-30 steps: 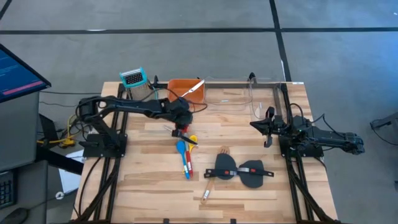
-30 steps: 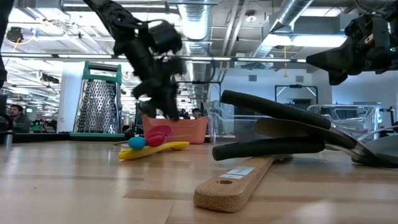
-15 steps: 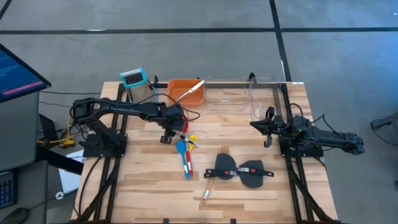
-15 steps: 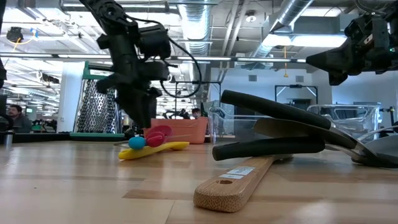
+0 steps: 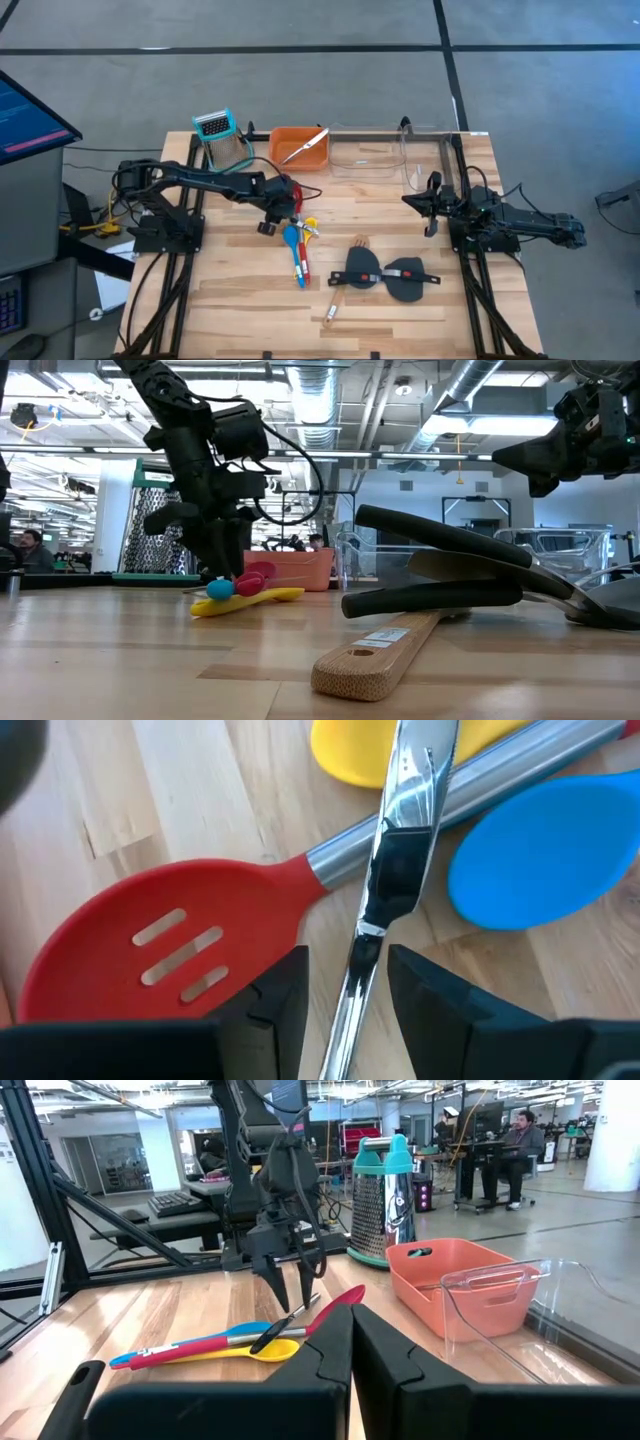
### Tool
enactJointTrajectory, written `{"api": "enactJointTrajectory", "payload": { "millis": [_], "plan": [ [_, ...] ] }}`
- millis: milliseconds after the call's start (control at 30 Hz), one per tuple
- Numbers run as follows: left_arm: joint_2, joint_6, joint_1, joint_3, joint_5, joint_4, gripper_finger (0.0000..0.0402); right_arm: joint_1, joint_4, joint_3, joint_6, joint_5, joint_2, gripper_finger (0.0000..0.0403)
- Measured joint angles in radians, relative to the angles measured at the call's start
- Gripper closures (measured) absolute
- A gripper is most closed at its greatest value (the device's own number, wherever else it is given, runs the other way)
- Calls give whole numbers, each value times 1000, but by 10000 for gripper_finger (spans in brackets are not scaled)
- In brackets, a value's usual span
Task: Pick & Place Kitchen Items
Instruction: Put the silver knife into the orange bin
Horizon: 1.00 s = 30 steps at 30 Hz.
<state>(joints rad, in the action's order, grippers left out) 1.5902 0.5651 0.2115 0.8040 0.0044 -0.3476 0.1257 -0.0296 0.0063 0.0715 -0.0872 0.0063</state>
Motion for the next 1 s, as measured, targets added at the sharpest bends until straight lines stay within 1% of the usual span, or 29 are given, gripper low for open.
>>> {"api": "enactJointTrajectory", "payload": {
  "millis": [267,600,833,1000],
  "plan": [
    [10,-2,0,0,1,6,274,0,0,0,0,0,0,403],
    [78,-28,0,2,38,20,278,0,0,0,0,0,0,403],
    [87,-31,0,3,44,28,306,0,0,0,0,0,0,403],
    [86,-31,2,2,40,33,339,0,0,0,0,0,0,403]
  ]
}}
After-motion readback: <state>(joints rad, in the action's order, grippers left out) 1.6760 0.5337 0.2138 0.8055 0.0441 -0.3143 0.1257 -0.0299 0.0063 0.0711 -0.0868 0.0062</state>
